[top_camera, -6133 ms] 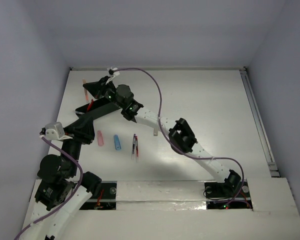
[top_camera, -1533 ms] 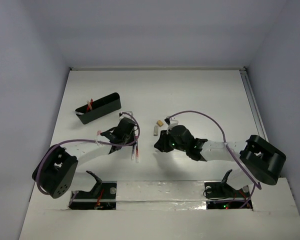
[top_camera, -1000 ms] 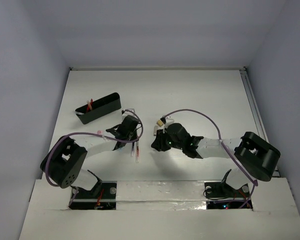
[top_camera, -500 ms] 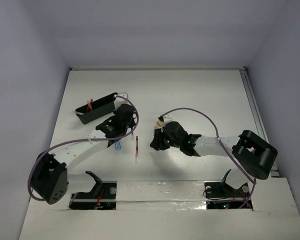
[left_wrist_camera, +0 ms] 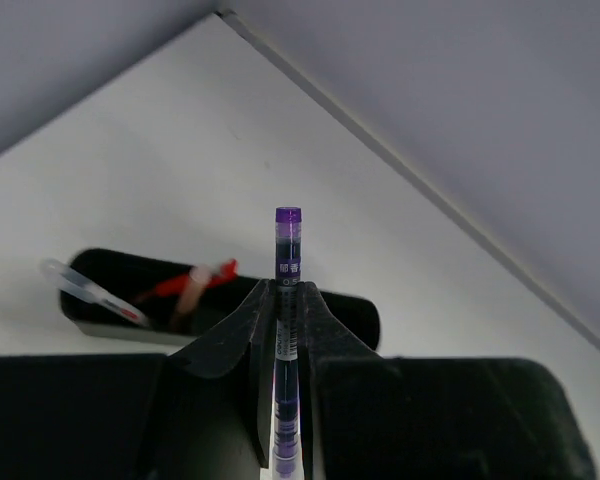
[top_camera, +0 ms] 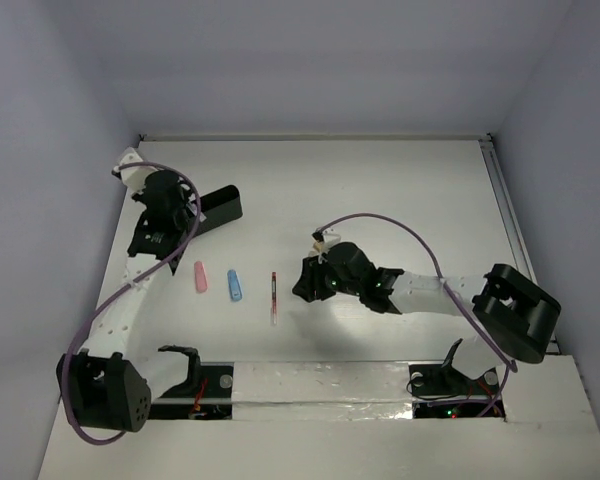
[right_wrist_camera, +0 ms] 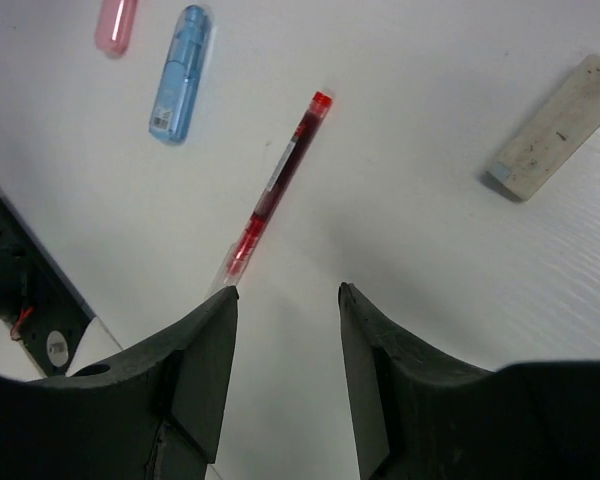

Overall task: Sort the stationery into containers
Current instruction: Place the pen in the storage box.

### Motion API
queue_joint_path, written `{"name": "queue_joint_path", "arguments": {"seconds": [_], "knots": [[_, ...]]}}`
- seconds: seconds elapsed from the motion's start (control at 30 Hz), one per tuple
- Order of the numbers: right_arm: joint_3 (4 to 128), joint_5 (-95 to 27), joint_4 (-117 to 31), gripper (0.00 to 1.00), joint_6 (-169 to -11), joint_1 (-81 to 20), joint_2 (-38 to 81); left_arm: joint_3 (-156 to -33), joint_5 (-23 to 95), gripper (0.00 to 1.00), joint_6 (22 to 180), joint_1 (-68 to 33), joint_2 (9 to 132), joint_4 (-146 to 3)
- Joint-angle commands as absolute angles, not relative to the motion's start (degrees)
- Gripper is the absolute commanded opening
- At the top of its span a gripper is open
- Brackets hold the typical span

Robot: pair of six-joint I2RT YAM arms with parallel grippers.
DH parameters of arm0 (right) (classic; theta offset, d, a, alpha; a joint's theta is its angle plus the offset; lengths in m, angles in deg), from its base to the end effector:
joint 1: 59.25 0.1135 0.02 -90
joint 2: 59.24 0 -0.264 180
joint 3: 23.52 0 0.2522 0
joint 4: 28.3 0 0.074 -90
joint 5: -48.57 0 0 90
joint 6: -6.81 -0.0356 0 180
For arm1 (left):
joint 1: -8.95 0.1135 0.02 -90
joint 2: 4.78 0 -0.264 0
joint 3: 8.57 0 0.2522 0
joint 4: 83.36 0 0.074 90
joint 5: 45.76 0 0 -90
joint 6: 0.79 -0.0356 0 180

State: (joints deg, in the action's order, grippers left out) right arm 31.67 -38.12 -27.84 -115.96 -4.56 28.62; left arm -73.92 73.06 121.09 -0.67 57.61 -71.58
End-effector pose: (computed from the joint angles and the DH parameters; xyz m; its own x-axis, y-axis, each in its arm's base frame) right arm 0.1805 0.2583 0.1828 -0.7153 -0.0750 -0.6948 -0.5420 0.6871 0.4838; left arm 0.2528 -0.0254 0.3443 0.0423 -0.4765 -0.8782 -0.3543 0.8146 -0.4591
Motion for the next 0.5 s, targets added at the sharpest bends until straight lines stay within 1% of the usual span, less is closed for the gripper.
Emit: {"name": "queue_joint_path", "arguments": {"seconds": [0.0, 0.07, 0.2, 0.27, 0.47], "knots": [[30.59, -38.79, -24.92, 0.51, -115.09, -3.71, 24.88, -76.82, 74.22, 0.00, 121.99, 5.34, 59.12, -76.10], [29.62, -38.97, -24.75, 0.51, -115.18, -3.71, 23.57, -77.08, 75.26, 0.00, 120.86, 7.45, 60.87, -77.33], [27.69, -38.45, -23.34, 0.51, -115.27, -3.71, 21.98, -75.60, 78.33, 0.00, 115.32, 10.44, 63.60, -84.52], [27.42, -38.44, -23.34, 0.51, -115.27, -3.71, 21.36, -75.33, 77.91, 0.00, 113.39, 12.38, 65.78, -86.21], [27.07, -38.71, -23.69, 0.51, -114.83, -3.71, 19.95, -76.12, 79.66, 0.00, 108.91, 12.91, 70.28, -89.72]]}}
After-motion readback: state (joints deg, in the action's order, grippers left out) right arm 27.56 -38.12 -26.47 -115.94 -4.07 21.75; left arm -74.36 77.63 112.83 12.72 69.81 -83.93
